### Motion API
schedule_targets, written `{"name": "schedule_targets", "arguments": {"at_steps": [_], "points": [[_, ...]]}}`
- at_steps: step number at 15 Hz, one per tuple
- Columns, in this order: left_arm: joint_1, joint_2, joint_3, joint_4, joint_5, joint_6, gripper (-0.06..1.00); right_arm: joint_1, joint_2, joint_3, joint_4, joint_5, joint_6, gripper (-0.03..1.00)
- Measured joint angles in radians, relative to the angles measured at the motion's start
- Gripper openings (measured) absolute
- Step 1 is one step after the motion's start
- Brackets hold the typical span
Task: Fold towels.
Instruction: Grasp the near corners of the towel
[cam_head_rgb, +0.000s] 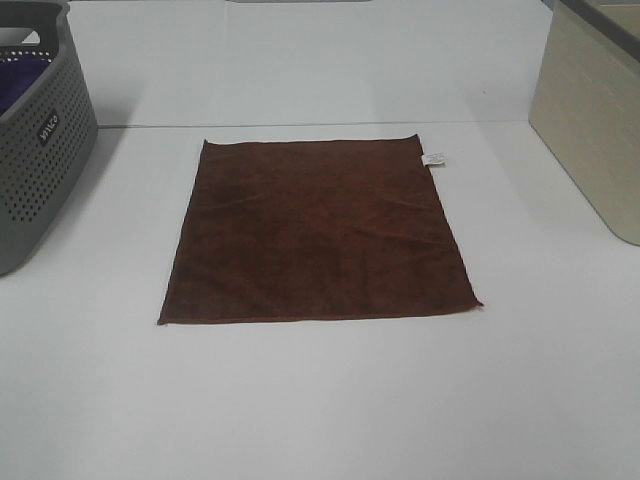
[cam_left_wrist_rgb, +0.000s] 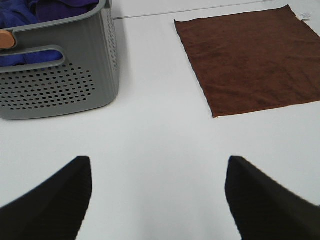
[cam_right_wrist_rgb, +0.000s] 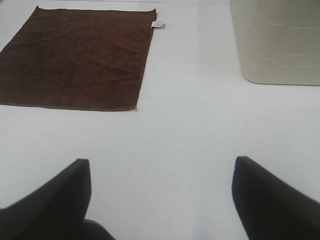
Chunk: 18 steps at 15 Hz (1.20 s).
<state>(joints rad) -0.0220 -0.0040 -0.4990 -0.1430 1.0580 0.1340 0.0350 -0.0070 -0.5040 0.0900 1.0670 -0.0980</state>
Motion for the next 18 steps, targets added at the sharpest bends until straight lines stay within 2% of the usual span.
{"name": "schedule_targets", "arguments": {"at_steps": [18], "points": [[0.0, 0.0, 0.0, 0.0, 0.0, 0.0, 0.71, 0.0, 0.0, 0.0, 0.0, 0.0, 0.0, 0.74]]}}
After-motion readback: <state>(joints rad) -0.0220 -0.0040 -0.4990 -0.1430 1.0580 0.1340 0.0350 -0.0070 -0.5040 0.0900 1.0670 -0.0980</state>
